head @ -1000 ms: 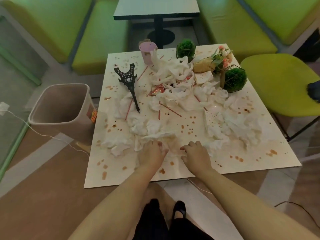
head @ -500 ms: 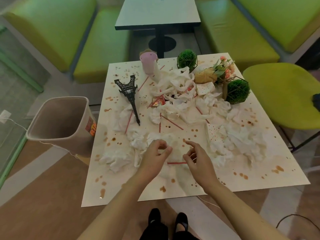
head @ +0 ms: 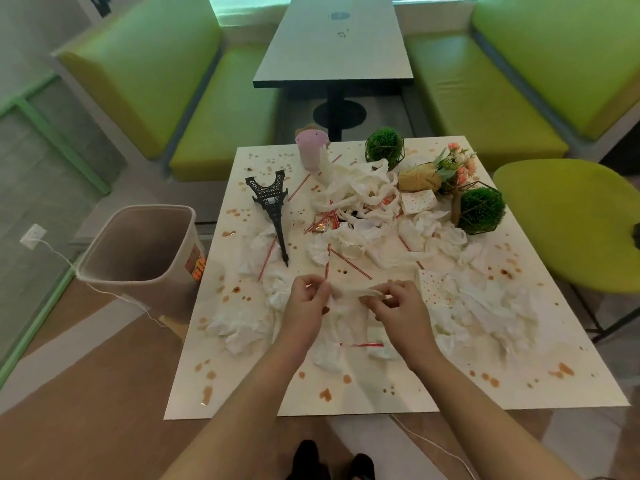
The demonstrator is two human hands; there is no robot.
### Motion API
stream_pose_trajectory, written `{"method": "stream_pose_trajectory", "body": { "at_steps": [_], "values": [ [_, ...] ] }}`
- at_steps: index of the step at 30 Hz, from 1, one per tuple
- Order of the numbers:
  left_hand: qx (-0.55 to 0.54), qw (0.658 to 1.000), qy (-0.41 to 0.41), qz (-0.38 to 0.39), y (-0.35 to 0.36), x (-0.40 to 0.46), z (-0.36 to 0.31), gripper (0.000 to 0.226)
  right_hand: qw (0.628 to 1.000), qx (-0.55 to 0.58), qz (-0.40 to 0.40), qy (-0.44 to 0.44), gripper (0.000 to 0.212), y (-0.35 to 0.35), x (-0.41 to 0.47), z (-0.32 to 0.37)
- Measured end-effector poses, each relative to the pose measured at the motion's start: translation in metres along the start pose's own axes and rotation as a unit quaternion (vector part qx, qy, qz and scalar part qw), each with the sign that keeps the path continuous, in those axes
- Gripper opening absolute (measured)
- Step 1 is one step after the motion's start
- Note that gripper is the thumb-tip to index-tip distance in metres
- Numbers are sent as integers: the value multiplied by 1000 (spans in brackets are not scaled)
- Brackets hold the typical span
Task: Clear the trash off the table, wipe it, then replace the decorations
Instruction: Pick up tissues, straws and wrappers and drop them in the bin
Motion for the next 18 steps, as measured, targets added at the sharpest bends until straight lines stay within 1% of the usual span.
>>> {"method": "stream_pose_trajectory", "body": {
  "at_steps": [3,5,7,9,11,13,15,18],
  "values": [
    [-33,997,-72,23,8,-6,16,17,997,73,1,13,8,8,-4,4],
    [-82,987,-120,68,21,-14,22,28,996,90,-2,8,12,13,-8,8],
    [-129,974,-152,110,32,-19,26,46,998,62,12,-3,11,22,-11,10],
    [-145,968,-169,117,32,-19,32,49,999,-7,44,-19,6,33,-12,6],
    [-150,968,-175,101,24,-15,38,45,994,-86,68,-29,8,40,-12,-4],
    [-134,972,-179,71,12,-11,45,39,987,-127,95,-31,7,43,-13,-12],
    [-88,980,-176,32,-2,-9,52,33,983,-142,113,-36,10,44,-15,-18],
    [-11,983,-180,-33,-26,-5,66,31,980,-161,116,-32,9,46,-15,-30]
  ]
}}
Point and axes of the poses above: each hand's wrist, its own x-axis towards the middle knuckle, its own y-axis out of the palm, z = x × y, the point moved 8 cm from there along x, towards the middle knuckle, and after that the axes turned 1 degree about -z, right-handed, at the moved point
